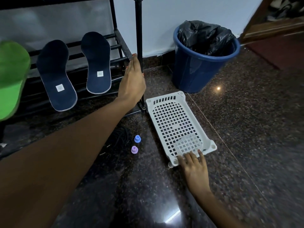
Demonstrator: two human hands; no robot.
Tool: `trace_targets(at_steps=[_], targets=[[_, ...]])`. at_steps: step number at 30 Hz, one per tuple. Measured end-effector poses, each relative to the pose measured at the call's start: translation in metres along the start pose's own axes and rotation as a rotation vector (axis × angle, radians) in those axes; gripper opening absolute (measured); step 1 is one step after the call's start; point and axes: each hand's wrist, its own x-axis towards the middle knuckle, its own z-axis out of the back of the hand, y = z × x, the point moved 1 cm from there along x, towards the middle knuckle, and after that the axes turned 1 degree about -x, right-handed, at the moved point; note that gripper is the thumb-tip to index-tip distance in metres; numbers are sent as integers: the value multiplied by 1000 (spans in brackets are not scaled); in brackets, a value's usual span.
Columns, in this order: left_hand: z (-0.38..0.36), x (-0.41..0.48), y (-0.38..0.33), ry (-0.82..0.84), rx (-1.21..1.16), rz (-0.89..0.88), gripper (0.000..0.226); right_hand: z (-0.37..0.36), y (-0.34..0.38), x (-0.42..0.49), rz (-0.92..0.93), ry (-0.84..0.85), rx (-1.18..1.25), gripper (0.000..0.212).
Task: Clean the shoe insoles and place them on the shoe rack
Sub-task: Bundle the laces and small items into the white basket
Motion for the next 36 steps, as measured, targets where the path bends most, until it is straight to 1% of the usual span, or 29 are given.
trace_targets(at_steps=[4, 6, 7, 9, 11, 12, 15, 18, 19, 22, 24, 25, 28, 30, 33, 35, 36], targets=[[-1, -2, 0, -3, 20, 6, 62, 2, -2, -12, -3, -27, -13, 38], [0, -3, 1, -7, 34, 8, 63, 3, -2, -13, -6, -17, -18, 26], [1, -4, 1, -9, 38, 3, 64, 4, -2, -12, -16, 8, -9, 29], [0, -6, 3, -1, 36, -6, 65, 4, -4, -15, -30, 83, 2, 47], [-1, -11, 4, 5, 30, -17, 66, 6, -4, -16, -40, 111, 29, 50], [-1, -14, 4, 8, 27, -22, 67, 7, -5, -16, -39, 101, 35, 47], [-1, -22, 6, 27, 22, -40, 68, 9, -7, -15, -10, 30, 44, 29], [0, -29, 7, 42, 67, -82, 66, 13, -5, -8, 13, -9, 79, 18], [0, -30, 7, 46, 86, -99, 66, 14, -2, -4, 18, -17, 92, 19], [2, -38, 13, 43, 133, -169, 65, 17, 12, 16, 15, -27, 125, 29], [1, -49, 21, 44, 145, -217, 65, 17, 25, 35, 25, -38, 150, 25], [-1, -56, 26, 56, 151, -225, 66, 16, 33, 46, 35, -42, 159, 24], [-11, -85, 49, 104, 204, -236, 67, 16, 55, 78, 69, -33, 197, 36], [-18, -106, 70, 167, 252, -223, 66, 13, 69, 96, 88, -6, 207, 37], [-21, -136, 104, 255, 298, -171, 65, 4, 88, 115, 112, 48, 213, 33], [-21, -152, 126, 245, 289, -164, 63, -1, 101, 124, 132, 94, 228, 21], [-21, -159, 137, 241, 288, -135, 62, -2, 107, 128, 137, 132, 239, 25]])
